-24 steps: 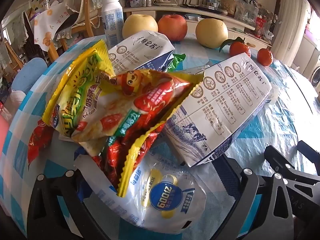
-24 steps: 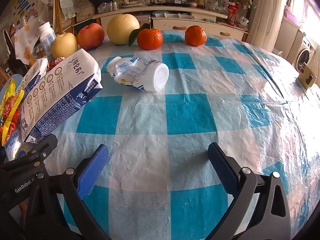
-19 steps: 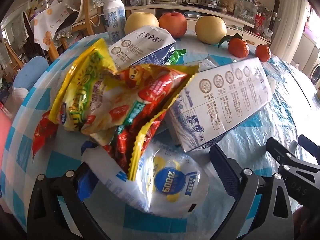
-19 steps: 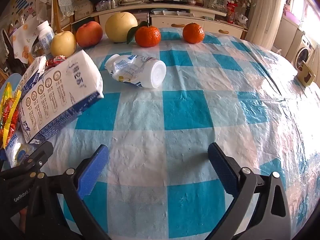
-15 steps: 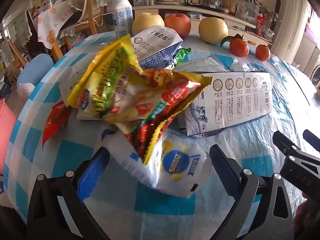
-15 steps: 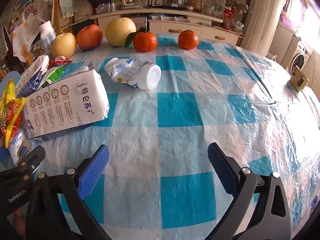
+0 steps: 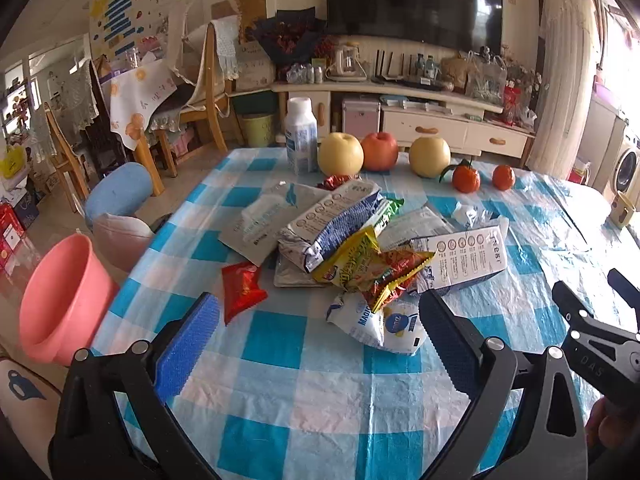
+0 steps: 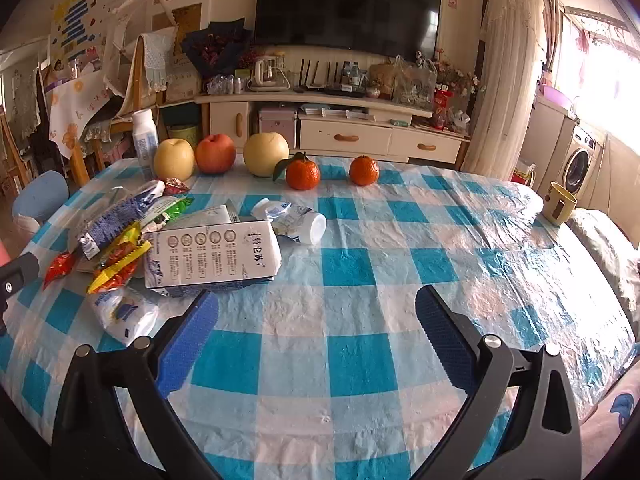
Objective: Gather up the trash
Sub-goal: 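Move both tools toward the pile of snack wrappers on the table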
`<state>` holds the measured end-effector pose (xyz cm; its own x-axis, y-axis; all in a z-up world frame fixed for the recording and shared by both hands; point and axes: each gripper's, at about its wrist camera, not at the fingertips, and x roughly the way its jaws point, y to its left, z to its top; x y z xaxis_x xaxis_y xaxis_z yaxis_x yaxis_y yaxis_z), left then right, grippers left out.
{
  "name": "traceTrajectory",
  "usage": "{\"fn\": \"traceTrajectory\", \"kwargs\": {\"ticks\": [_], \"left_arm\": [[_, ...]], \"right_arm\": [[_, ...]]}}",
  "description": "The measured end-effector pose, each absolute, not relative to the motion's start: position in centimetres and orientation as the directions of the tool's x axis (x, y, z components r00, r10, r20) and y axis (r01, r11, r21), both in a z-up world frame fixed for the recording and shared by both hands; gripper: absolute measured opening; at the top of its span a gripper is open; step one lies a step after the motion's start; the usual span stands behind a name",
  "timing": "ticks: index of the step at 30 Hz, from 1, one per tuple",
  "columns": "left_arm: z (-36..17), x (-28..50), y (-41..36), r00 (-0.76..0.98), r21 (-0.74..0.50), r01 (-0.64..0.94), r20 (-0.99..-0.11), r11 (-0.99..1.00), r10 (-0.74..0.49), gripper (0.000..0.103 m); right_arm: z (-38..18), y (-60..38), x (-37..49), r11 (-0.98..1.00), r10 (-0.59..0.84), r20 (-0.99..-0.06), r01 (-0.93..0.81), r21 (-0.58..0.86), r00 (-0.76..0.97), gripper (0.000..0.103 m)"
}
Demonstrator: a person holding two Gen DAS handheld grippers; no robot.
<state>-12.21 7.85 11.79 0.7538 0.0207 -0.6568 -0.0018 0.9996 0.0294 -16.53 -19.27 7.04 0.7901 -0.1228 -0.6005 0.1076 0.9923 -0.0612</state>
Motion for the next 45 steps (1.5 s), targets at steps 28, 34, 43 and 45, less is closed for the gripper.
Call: {"fn": "traceTrajectory", "kwargs": {"ticks": [28, 34, 43, 45], "left_arm": [[20.3, -21.1, 14.0, 0.889, 0.072, -0.074, -0.447, 0.995, 0.098, 0.098], [20.0, -21.3, 14.0, 0.888, 0.078, -0.077, -0.448, 0.994, 0.103, 0.098], [18.9, -20.8, 13.5, 0.876, 0.103, -0.068, -0.469, 0.992, 0.109, 0.098], [18.7, -20.5, 13.2, 0.873, 0.107, -0.066, -0.476, 0.992, 0.11, 0.098]], "right_arm": [[8.9, -14.2, -24.4, 0.988, -0.127, -0.53, 0.061, -0.14, 0.839, 0.099], [8.9, -14.0, -24.5, 0.988, -0.124, -0.525, 0.056, -0.143, 0.842, 0.099], [8.6, -14.0, -24.3, 0.987, -0.118, -0.529, 0.041, -0.155, 0.84, 0.099], [8.5, -14.0, -24.2, 0.987, -0.113, -0.529, 0.035, -0.155, 0.841, 0.099]]}}
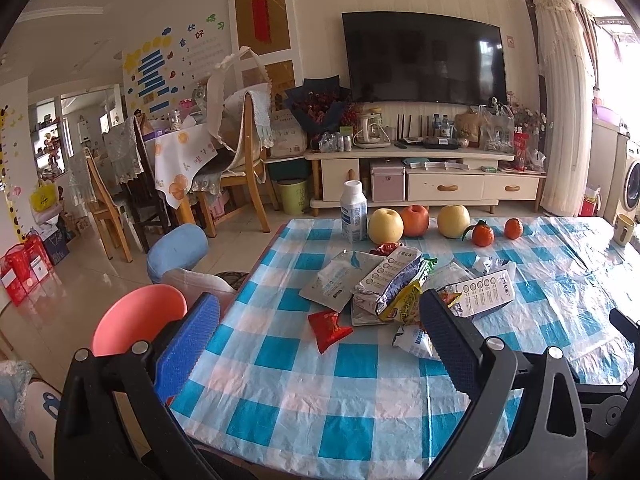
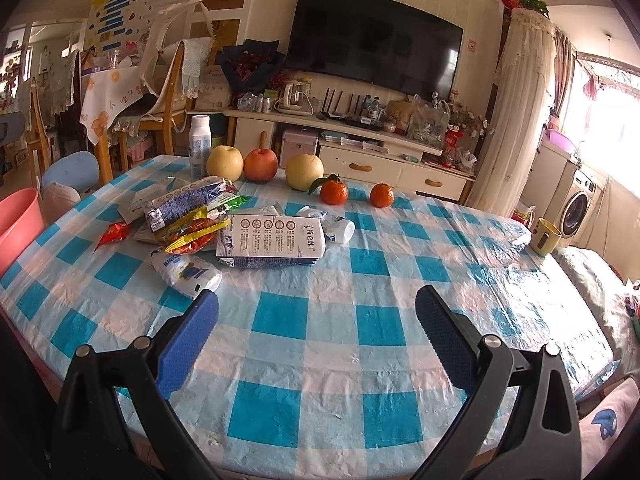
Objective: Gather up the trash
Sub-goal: 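Move both tools toward the pile of snack wrappers on the table, then lower both tools into the pile of wrappers and cartons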
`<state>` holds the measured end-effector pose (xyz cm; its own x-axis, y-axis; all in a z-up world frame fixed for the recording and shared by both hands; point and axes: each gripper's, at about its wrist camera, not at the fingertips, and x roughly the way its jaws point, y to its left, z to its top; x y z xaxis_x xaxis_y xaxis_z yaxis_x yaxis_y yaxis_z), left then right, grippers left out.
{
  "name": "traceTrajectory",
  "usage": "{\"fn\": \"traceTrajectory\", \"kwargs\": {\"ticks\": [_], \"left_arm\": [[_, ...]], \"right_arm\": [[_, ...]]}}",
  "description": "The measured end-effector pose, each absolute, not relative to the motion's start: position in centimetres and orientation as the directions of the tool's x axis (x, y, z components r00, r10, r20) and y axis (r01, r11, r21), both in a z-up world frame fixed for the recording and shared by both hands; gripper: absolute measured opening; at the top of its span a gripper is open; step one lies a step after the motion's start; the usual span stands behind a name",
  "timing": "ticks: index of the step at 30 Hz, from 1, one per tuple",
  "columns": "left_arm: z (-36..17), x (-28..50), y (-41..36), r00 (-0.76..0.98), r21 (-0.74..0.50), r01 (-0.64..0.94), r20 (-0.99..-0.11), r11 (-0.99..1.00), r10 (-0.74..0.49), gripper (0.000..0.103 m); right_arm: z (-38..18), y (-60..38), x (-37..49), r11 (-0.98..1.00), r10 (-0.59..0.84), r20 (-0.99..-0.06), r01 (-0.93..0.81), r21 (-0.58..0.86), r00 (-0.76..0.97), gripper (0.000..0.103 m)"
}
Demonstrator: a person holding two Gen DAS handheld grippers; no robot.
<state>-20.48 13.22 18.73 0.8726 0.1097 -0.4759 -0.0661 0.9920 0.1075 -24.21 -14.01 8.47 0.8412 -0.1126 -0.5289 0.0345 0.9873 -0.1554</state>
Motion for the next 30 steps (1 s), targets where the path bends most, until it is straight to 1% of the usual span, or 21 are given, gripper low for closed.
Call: {"fn": "traceTrajectory", "kwargs": {"ticks": [13, 21, 26, 30], "left_arm": [[17.1, -19.0, 11.9, 0.852, 0.135, -0.051, -0.512, 0.99, 0.114, 0.098], [15.0, -17.9, 11.5, 0.833, 0.124, -0.012, -0.547, 0.992, 0.079, 0.098], [13.2, -16.7, 12.0, 0.817, 0.058, 0.039, -0.576, 0.998, 0.002, 0.098], [11.9, -15.2, 12.9, 0.788, -0.036, 0.123, -0.604, 0.992, -0.119, 0.098]], "right_arm": [[7.6, -14.8, -23.2, 0.992, -0.088, -0.546, 0.023, -0.126, 0.833, 0.099], [6.8, -15.5, -22.3, 0.997, -0.046, -0.575, 0.0, -0.08, 0.817, 0.099], [6.3, -16.6, -21.5, 0.999, 0.042, -0.597, -0.024, 0.037, 0.801, 0.099], [6.2, -17.6, -20.8, 0.991, 0.11, -0.603, -0.036, 0.132, 0.79, 0.099]]}}
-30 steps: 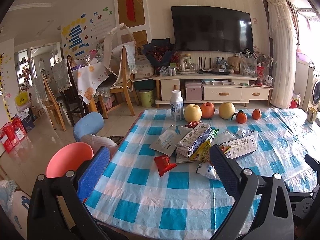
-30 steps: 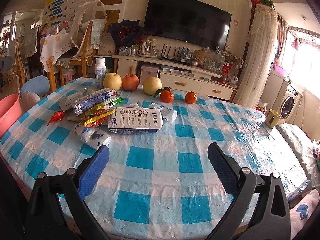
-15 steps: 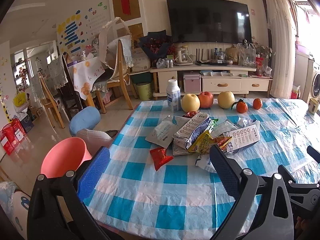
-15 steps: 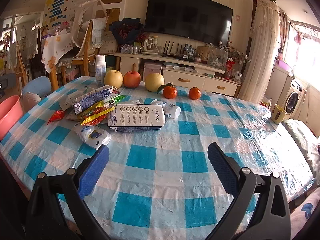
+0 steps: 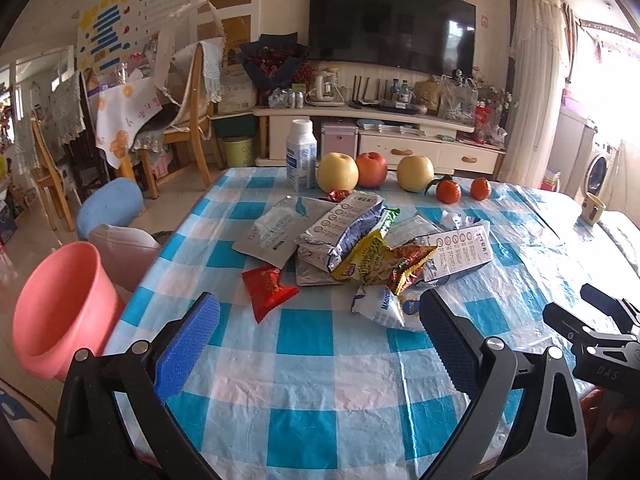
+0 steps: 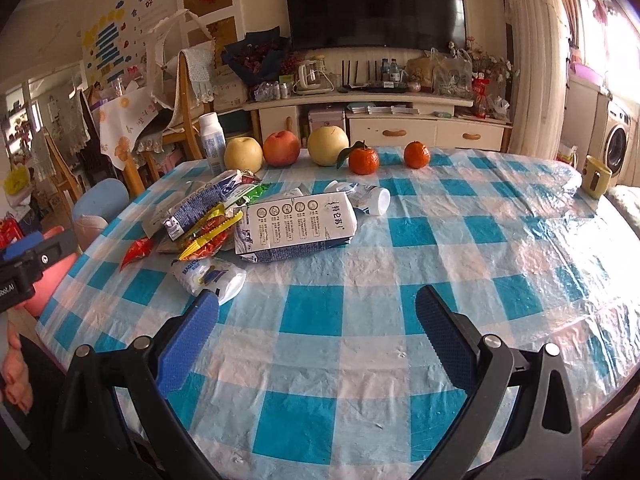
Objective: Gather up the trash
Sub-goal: 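Lower both tools into the pile of wrappers and cartons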
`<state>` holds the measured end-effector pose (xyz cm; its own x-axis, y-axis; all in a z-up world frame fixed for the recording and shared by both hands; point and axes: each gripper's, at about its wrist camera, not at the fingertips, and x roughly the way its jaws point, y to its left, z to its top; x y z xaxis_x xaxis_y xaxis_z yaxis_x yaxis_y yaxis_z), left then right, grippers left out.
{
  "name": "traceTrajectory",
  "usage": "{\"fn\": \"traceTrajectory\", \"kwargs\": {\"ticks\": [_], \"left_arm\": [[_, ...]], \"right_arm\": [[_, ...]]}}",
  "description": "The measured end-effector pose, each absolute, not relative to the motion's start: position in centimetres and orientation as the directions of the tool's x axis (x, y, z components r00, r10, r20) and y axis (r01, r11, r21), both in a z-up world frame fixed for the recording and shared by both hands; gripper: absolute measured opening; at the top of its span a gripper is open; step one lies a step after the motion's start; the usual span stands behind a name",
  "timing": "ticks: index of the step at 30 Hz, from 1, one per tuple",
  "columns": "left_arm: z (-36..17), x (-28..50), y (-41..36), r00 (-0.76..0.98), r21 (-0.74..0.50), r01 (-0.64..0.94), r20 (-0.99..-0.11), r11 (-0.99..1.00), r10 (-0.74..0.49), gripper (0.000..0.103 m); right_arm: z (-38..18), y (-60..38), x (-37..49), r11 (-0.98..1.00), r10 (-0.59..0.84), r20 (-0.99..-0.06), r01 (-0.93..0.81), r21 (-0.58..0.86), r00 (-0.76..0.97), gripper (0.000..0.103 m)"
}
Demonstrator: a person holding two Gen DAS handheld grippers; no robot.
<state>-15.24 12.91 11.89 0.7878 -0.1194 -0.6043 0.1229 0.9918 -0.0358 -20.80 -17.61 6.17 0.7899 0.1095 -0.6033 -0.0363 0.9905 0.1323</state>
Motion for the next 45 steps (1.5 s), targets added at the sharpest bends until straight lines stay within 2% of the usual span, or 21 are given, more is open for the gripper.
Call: {"fn": "traceTrajectory", "kwargs": {"ticks": [2, 10, 14, 18, 23, 24, 25, 27, 29, 36, 45], "left_arm": [[11.5, -14.4, 13.2, 0.769, -0.07, 0.174, -0.613, 0.982, -0.18, 0.098], [10.0, -10.8, 12.8, 0.708, -0.068, 0.311, -0.649, 0.948, -0.279, 0.098], [8.2, -9.2, 11.8, 0.631, -0.155, 0.358, -0.687, 0.921, -0.361, 0.098], [7.0, -7.8, 11.3, 0.588, -0.23, 0.354, -0.699, 0.907, -0.407, 0.098], [7.4, -5.5, 11.7, 0.621, -0.203, 0.336, -0.687, 0.92, -0.378, 0.098], [7.6, -4.8, 11.9, 0.633, -0.181, 0.335, -0.683, 0.925, -0.363, 0.098], [7.7, -4.2, 12.0, 0.642, -0.163, 0.336, -0.681, 0.928, -0.352, 0.098], [7.9, -2.8, 12.4, 0.653, -0.132, 0.344, -0.678, 0.929, -0.338, 0.098], [8.0, -1.5, 12.9, 0.652, -0.116, 0.357, -0.679, 0.927, -0.336, 0.098], [6.9, 2.5, 12.5, 0.605, -0.091, 0.43, -0.71, 0.898, -0.361, 0.098], [5.3, 5.1, 11.1, 0.58, -0.053, 0.482, -0.729, 0.875, -0.364, 0.097]], "right_arm": [[5.9, -18.3, -20.3, 0.981, 0.157, -0.611, -0.05, 0.189, 0.776, 0.099], [4.9, -20.1, -17.6, 0.937, 0.275, -0.644, -0.05, 0.345, 0.714, 0.099], [4.6, -19.9, -16.1, 0.914, 0.329, -0.633, -0.069, 0.399, 0.7, 0.099], [4.5, -19.2, -14.6, 0.907, 0.355, -0.628, -0.091, 0.411, 0.692, 0.099], [4.4, -17.1, -13.2, 0.902, 0.402, -0.625, -0.172, 0.396, 0.669, 0.098], [4.3, -16.5, -12.8, 0.892, 0.427, -0.622, -0.195, 0.408, 0.656, 0.096], [4.1, -16.0, -12.6, 0.876, 0.46, -0.616, -0.215, 0.431, 0.64, 0.088], [3.8, -15.2, -12.1, 0.848, 0.513, -0.609, -0.245, 0.47, 0.605, 0.08], [3.5, -14.7, -11.7, 0.826, 0.547, -0.6, -0.258, 0.502, 0.584, 0.079], [2.2, -14.2, -9.8, 0.659, 0.715, -0.482, -0.259, 0.706, 0.506, 0.047], [0.5, -12.6, -7.8, 0.596, 0.76, -0.454, -0.22, 0.772, 0.465, 0.044]]}}
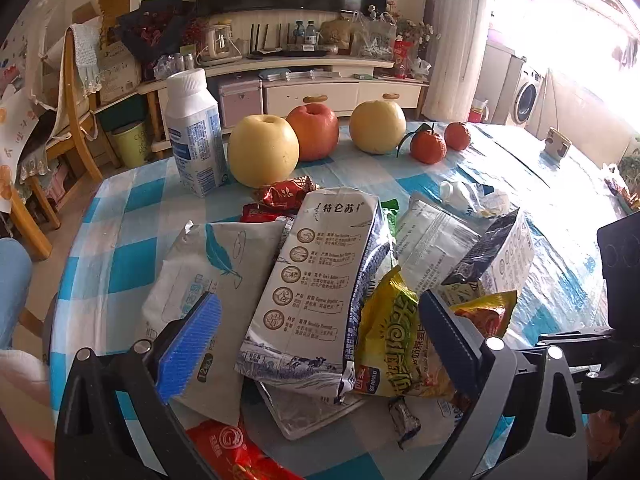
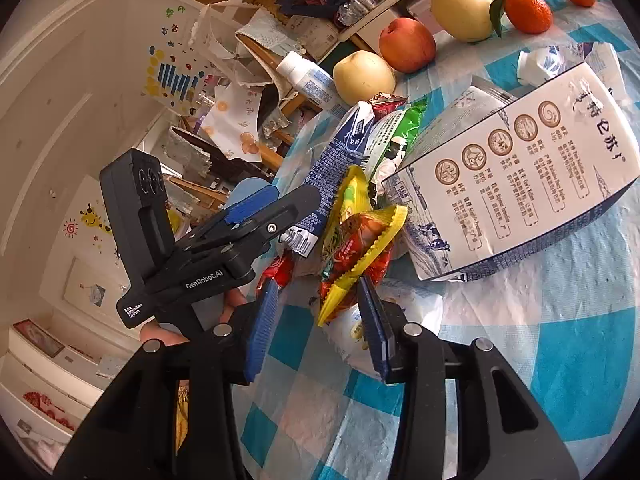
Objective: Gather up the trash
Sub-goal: 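Lower both tools into the pile of wrappers and cartons, then grasp the white milk carton with the left tool while the right tool grasps a yellow-red snack wrapper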
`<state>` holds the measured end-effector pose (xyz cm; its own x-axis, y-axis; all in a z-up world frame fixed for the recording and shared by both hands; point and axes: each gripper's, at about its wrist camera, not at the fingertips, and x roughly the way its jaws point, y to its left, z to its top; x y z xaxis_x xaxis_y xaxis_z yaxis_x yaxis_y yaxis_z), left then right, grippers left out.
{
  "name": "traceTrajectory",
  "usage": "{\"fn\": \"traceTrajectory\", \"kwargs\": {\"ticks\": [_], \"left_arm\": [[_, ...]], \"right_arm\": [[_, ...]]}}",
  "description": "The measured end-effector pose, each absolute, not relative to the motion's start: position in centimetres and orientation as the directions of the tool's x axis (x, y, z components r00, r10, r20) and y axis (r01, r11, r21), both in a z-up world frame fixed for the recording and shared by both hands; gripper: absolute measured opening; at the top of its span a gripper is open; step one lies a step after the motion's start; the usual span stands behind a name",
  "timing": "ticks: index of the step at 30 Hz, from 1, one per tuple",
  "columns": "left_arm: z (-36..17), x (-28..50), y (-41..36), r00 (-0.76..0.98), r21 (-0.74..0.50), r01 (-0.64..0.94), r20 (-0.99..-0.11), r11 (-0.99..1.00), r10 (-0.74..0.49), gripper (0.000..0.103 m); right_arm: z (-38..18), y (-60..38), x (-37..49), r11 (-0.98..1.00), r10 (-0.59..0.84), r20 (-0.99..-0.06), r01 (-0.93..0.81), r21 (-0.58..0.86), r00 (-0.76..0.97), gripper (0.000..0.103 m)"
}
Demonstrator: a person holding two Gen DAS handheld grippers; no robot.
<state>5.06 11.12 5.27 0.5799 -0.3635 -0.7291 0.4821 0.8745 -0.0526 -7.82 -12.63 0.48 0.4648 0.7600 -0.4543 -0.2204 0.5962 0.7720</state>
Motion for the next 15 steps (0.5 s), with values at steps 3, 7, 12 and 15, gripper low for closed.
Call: {"fn": "traceTrajectory", "kwargs": {"ticks": [3, 7, 12, 15], "left_arm": [[4.9, 5.8, 11.5, 0.567, -0.087, 0.465, -0.735, 0.881, -0.372, 0.078], [4.4, 6.6, 12.4, 0.558, -0.134, 0.415, -0.744, 0.9, -0.368, 0.067], [4.4, 6.8, 13.6, 0.544, -0.21, 0.37, -0.741, 0.905, -0.394, 0.062], [4.3, 6.7, 13.8, 0.541, -0.224, 0.362, -0.74, 0.905, -0.4, 0.061]], "right_arm": [[0.0, -12.7, -7.5, 0.576, 0.766, -0.433, -0.21, 0.79, 0.475, 0.044], [-0.1, -12.7, -7.4, 0.598, 0.746, -0.445, -0.206, 0.774, 0.495, 0.044], [-0.7, -12.9, -6.8, 0.612, 0.724, -0.456, -0.176, 0.771, 0.518, 0.045], [-1.1, -12.7, -6.2, 0.615, 0.719, -0.457, -0.174, 0.769, 0.524, 0.05]]}}
